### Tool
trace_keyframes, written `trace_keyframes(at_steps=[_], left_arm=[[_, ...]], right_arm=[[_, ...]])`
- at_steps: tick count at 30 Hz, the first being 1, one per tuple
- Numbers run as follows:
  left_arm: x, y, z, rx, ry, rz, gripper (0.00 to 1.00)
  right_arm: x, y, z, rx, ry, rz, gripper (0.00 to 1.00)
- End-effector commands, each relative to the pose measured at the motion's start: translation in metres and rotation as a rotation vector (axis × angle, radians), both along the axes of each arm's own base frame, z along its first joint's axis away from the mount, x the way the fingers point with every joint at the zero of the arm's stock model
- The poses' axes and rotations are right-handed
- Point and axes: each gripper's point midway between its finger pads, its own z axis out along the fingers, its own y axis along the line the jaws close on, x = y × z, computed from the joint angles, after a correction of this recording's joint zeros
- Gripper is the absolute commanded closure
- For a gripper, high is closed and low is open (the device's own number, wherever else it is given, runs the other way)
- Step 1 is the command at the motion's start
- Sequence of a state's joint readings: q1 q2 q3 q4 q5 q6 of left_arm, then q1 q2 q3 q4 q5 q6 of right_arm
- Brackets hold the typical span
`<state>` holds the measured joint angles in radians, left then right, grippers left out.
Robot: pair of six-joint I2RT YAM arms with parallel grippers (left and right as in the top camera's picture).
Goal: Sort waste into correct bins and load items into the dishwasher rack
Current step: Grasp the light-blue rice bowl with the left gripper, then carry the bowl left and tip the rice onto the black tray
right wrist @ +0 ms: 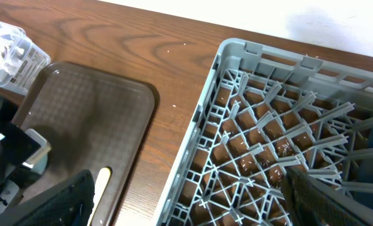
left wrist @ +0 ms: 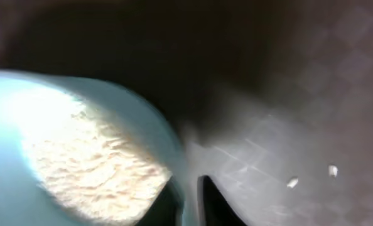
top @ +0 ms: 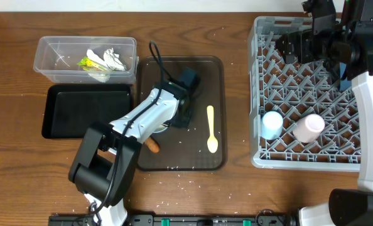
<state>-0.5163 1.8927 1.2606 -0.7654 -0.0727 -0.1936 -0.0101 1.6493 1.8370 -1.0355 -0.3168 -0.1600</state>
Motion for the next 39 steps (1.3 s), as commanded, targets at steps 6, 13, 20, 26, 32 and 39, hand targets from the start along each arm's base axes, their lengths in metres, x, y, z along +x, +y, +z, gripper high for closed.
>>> trace_keyframes(at_steps=[6, 13, 20, 26, 32, 39], left_arm=[[0.012, 0.008, 0.014, 0.040, -0.068, 0.089, 0.94], [0.017, 0.007, 0.069, -0.092, -0.115, 0.176, 0.94], [0.020, 0.053, 0.124, -0.252, -0.168, 0.332, 0.94], [0.025, 0.107, 0.134, -0.350, -0.159, 0.448, 0.94], [0.026, 0.145, 0.136, -0.540, -0.131, 0.506, 0.94], [0.029, 0.181, 0.154, -0.773, -0.191, 0.533, 0.94]], right_arm=[[0.001, 0.001, -0.005, 0.006, 0.018, -0.012, 0.07], [0.002, -0.001, -0.005, -0.004, 0.018, -0.021, 0.07], [0.002, -0.005, -0.007, -0.019, 0.021, -0.034, 0.09], [0.000, -0.004, -0.008, -0.019, 0.030, -0.033, 0.09], [-0.003, -0.005, -0.011, -0.020, 0.049, -0.034, 0.09], [-0.003, -0.005, -0.011, -0.020, 0.048, -0.034, 0.08]])
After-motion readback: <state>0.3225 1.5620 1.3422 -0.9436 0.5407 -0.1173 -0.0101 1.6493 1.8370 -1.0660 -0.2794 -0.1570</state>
